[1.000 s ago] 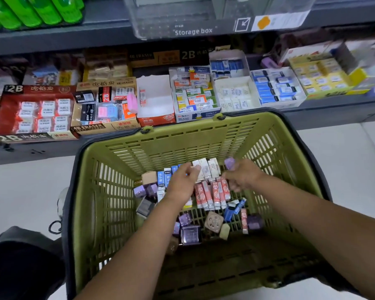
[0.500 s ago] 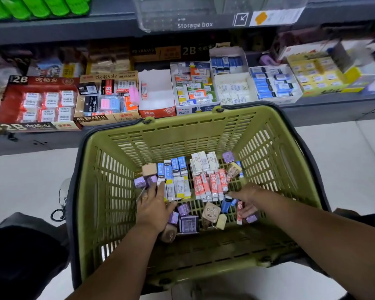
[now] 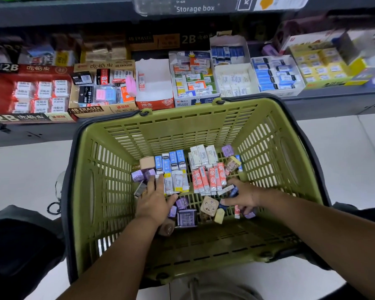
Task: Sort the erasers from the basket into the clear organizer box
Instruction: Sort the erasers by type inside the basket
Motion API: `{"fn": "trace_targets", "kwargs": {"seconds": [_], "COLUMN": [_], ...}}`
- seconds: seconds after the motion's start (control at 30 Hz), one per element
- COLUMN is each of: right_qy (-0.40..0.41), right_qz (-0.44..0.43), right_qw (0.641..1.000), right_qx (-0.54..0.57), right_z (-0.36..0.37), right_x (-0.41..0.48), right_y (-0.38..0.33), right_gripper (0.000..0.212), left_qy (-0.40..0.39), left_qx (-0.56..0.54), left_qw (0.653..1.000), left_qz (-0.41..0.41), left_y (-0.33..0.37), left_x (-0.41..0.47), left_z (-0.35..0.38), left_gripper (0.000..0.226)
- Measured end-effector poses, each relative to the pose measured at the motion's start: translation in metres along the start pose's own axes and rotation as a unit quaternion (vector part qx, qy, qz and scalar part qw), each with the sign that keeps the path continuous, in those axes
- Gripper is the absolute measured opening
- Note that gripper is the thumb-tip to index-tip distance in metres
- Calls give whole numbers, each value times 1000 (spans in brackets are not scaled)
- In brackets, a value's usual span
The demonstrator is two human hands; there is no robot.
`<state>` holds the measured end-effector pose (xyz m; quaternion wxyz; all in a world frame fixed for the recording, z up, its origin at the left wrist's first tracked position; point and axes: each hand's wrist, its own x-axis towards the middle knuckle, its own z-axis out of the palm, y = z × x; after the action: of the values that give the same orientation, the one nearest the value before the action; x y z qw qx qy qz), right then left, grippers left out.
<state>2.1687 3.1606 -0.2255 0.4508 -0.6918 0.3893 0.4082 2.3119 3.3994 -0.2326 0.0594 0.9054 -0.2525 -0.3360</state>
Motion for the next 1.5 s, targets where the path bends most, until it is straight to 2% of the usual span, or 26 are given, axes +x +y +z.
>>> {"fn": "trace_targets", "kwargs": {"seconds": [0.13,0.27,0.37,0.43,0.53,0.6,0.77,0.87,1.0,1.17,1.27,1.33,1.4,1.43,1.47,1.5], "right_qy": [4,94,126,120,128,147,162,161,139,106,79,63,46,37,25,10], "right_qz": [11,5,-4,-2,16,22,6,-2,-13,-14,-25,-35,-48,-58,-75,-96], "right_qw": [1000,993,986,986,979,976,982,986,990,994,997,996,996,997,997,995], "right_qx": [-21,-75,-109,-117,-154,-159,-97,-42,-12,19,-12,-46,-59,-39,-4,37], "right_z": [3,13,14,16,21,24,23,21,13,8,2,-4,-13,-17,-21,-23], "right_x": [0,4,8,10,12,12,11,12,12,5,-7,-20,-34,-41,-48,-55], "right_y": [-4,-5,-4,-3,-3,-5,-7,-2,2,-1,-6,-11,-16,-21,-27,-35], "right_gripper": [91,67,61,68,90,93,50,40,56,55,53,57,60,62,63,64], "left_qy": [-2,-6,-10,-13,-13,-15,-17,-17,-20,-32,-58,-24,63,80,62,9], "left_qx": [-5,-10,-17,-18,-16,-19,-21,-18,-18,-31,-30,11,38,11,-51,-142], "left_qw": [1000,1000,1000,1000,1000,1000,1000,1000,1000,999,998,999,997,997,997,989], "left_qz": [-4,-4,-5,-7,-5,-5,-11,-13,-10,-9,-19,-36,-27,-3,24,41], "left_y": [0,0,1,1,1,0,1,0,2,2,3,8,21,31,43,56], "left_x": [-1,-1,-2,-2,-2,-2,-2,-2,-2,-2,-7,-12,-19,-22,-24,-26], "left_z": [1,0,0,0,-1,-1,-1,-1,-2,-3,-8,-12,-16,-18,-20,-23], "left_gripper": [80,80,80,80,81,81,81,81,81,81,80,79,75,72,72,73]}}
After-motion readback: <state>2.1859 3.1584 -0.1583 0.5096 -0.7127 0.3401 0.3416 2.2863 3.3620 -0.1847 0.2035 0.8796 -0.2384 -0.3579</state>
